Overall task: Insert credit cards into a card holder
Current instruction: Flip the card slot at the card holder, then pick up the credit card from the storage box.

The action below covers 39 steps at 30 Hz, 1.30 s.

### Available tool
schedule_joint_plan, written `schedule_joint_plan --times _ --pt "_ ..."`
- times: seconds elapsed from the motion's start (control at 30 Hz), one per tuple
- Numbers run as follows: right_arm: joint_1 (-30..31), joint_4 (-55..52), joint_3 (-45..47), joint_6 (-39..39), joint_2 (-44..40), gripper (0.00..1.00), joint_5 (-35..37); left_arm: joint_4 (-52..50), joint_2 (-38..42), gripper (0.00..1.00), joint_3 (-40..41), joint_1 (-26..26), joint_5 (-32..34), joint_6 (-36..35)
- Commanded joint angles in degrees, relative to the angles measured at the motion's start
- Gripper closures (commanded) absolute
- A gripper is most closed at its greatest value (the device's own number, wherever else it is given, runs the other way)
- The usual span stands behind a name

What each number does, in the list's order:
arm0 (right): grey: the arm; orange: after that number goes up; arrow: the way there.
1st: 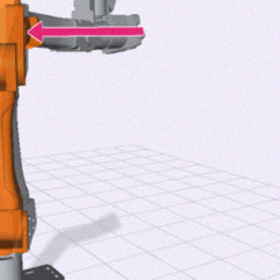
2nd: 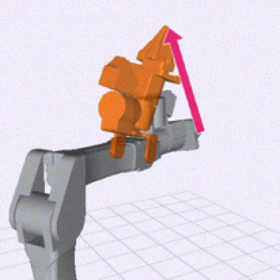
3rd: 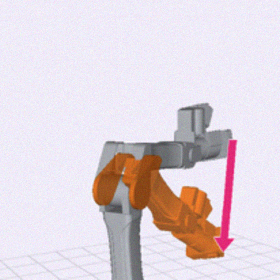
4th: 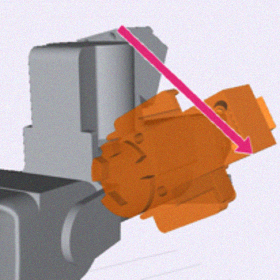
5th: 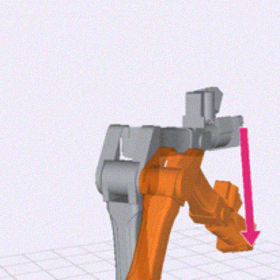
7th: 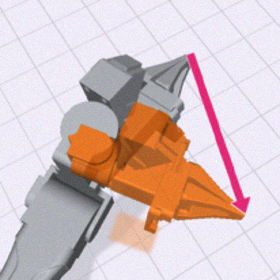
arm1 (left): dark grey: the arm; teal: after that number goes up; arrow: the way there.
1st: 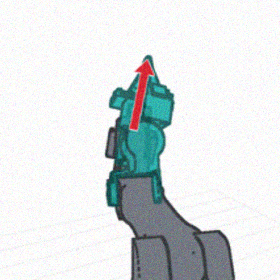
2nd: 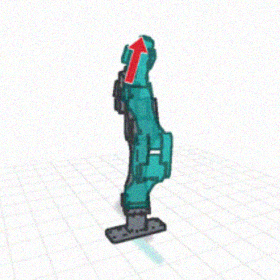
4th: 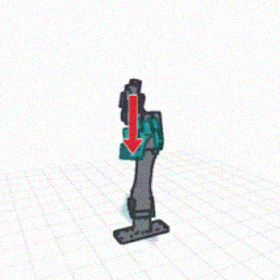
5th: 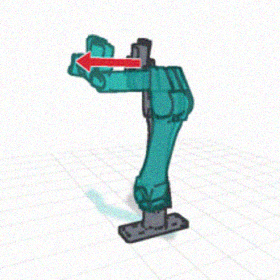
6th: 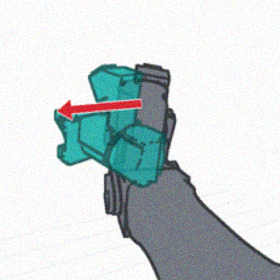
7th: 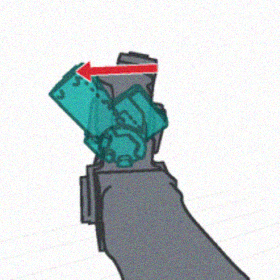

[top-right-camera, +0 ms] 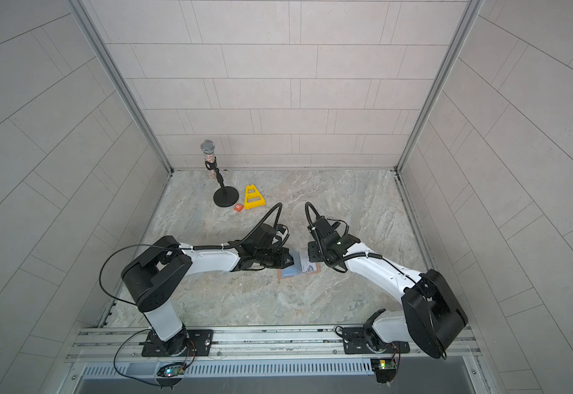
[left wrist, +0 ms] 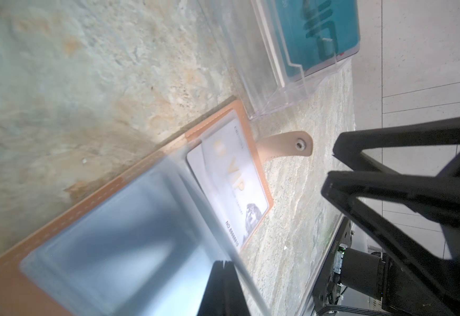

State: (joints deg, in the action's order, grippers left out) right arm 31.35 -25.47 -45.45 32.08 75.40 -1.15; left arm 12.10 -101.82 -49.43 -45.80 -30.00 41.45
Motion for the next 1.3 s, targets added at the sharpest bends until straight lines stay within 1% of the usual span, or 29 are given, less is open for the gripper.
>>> schedule_joint_plan --times 0.0,0.23,0.47,0.57,0.77,0.97,1.03,1.13,1.27 --pt "-2.3 -2.1 1.1 -1.3 -2.0 0.57 -0.9 -0.7 -1.6 1.00 -2.9 -0.9 -0.4 -0.3" --pt "-7.6 -3.3 3.1 -3.2 -4.8 0.57 -2.8 -3.3 -4.6 0.99 -6.8 -1.8 0.0 -1.9" --pt "-10.1 -4.2 3.6 -4.9 -7.5 0.56 -3.2 -4.8 -6.2 0.99 -9.0 -2.1 0.1 -2.9" --pt "-10.9 -4.2 3.6 -6.3 -8.3 0.56 -3.7 -5.1 -5.5 0.99 -8.9 -2.1 0.4 -3.2" --pt "-14.0 -5.0 1.8 -9.5 -8.8 0.56 -4.3 -9.1 -1.9 0.97 -9.1 -2.1 3.6 -5.7" --pt "-17.3 -5.8 -2.7 -15.6 -5.4 0.55 -6.3 -12.2 0.3 0.93 -10.7 -2.1 5.5 -7.2" --pt "-18.1 -6.4 -4.9 -17.4 -3.4 0.55 -6.5 -13.8 0.1 0.89 -12.5 -2.2 6.4 -7.7" --pt "-19.8 -6.3 -8.0 -19.2 0.7 0.53 -8.1 -17.1 -1.3 0.81 -16.6 -2.1 9.5 -8.0" --pt "-20.9 -6.4 -11.6 -20.5 5.8 0.48 -11.5 -19.7 -4.6 0.65 -22.6 -1.6 11.5 -7.5"
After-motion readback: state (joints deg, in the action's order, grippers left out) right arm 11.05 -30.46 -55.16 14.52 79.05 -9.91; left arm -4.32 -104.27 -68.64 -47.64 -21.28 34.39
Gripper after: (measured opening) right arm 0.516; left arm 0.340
